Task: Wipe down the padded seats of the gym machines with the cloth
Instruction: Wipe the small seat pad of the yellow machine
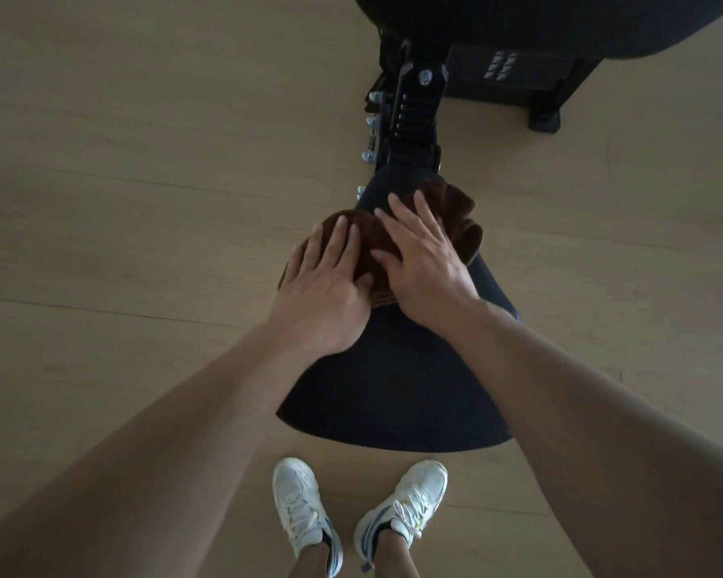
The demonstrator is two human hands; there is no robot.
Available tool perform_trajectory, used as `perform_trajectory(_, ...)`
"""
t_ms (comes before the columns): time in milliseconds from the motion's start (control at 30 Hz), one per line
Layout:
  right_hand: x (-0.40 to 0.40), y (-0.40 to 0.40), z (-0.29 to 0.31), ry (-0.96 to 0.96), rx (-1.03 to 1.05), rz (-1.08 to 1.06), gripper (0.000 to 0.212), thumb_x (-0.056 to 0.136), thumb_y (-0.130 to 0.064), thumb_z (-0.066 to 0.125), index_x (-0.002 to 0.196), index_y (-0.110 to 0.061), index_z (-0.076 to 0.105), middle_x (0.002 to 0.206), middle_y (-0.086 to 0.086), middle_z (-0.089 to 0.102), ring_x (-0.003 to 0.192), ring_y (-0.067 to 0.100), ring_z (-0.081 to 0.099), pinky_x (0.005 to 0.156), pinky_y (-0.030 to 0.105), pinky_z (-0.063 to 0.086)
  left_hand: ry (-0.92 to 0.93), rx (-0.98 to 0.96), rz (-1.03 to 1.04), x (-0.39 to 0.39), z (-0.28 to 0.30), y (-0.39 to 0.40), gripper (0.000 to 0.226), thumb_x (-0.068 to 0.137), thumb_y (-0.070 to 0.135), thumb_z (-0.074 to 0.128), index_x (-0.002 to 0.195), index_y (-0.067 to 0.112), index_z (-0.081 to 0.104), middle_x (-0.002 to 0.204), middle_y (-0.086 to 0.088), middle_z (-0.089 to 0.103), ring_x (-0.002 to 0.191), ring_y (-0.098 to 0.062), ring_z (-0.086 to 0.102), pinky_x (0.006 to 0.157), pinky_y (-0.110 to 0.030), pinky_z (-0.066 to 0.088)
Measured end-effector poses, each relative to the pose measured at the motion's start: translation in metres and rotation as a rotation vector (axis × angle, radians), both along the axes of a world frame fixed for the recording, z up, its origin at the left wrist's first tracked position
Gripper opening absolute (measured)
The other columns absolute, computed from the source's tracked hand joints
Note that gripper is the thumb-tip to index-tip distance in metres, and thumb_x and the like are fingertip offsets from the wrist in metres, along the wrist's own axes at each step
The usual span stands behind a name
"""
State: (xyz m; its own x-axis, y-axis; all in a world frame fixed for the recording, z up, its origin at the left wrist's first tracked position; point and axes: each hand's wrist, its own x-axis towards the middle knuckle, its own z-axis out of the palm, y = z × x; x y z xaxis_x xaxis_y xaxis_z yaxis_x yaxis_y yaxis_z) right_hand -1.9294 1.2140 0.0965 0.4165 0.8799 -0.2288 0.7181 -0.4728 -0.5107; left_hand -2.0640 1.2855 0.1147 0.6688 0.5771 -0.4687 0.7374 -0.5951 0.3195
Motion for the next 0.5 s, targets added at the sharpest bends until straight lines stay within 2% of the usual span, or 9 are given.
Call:
perform_trajectory(67,0.000,0.002,0.004,0.014,0.019,-0.049,0.051,0.104,-0.030,0.050,0.154,-0.022,0.040,0.166,-0.007,0.025,0.156,0.011,0.001,0.124,0.030,0.003,-0.020,0.038,0.005,0.001,0.000,-0.005,0.064,0.106,0.041,0.021,0.159,0.019,-0.006,0.169,0.001,-0.013,0.155,-0.019,-0.016,0.124,-0.038,-0.008)
perform_trajectory(167,-0.010,-0.008,0.021,0.015,0.028,-0.165,0.042,0.103,-0.025,0.052,0.145,-0.025,0.052,0.157,-0.010,0.042,0.153,0.007,0.018,0.119,0.032,0.023,-0.052,0.083,-0.003,-0.004,0.002,-0.022,0.062,0.106,0.041,0.021,0.160,0.021,-0.003,0.169,0.003,-0.009,0.154,-0.019,-0.017,0.126,-0.041,-0.009)
perform_trajectory(267,-0.021,-0.037,0.044,-0.084,-0.002,-0.210,0.031,0.100,-0.032,0.056,0.130,-0.028,0.063,0.134,-0.008,0.060,0.133,0.014,0.043,0.107,0.036,0.041,-0.104,0.073,-0.045,-0.015,0.005,-0.041,0.062,0.105,0.044,0.025,0.160,0.024,0.002,0.169,0.006,-0.002,0.155,-0.018,-0.015,0.126,-0.043,-0.008)
perform_trajectory(367,-0.029,-0.069,0.065,-0.170,-0.163,-0.180,0.035,0.095,-0.047,0.060,0.127,-0.032,0.060,0.124,-0.010,0.061,0.121,0.017,0.045,0.092,0.035,0.041,-0.152,0.061,-0.135,-0.033,0.014,-0.064,0.069,0.098,0.055,0.021,0.160,0.026,0.011,0.169,0.008,0.008,0.156,-0.016,-0.006,0.127,-0.044,0.000)
perform_trajectory(433,-0.029,-0.086,0.071,-0.101,-0.230,-0.193,0.043,0.091,-0.059,0.059,0.128,-0.037,0.057,0.123,-0.015,0.059,0.121,0.013,0.043,0.085,0.033,0.039,-0.204,0.000,-0.146,-0.043,0.018,-0.071,0.071,0.095,0.060,0.022,0.158,0.028,0.021,0.167,0.012,0.016,0.156,-0.013,0.001,0.127,-0.041,0.003)
perform_trajectory(500,-0.023,-0.097,0.075,0.039,-0.163,-0.301,0.048,0.088,-0.066,0.056,0.127,-0.039,0.059,0.121,-0.018,0.059,0.121,0.010,0.045,0.085,0.032,0.042,-0.332,-0.084,-0.029,-0.047,0.027,-0.062,0.058,0.097,0.054,0.041,0.148,0.027,0.047,0.154,0.013,0.043,0.150,-0.010,0.028,0.124,-0.039,0.021)
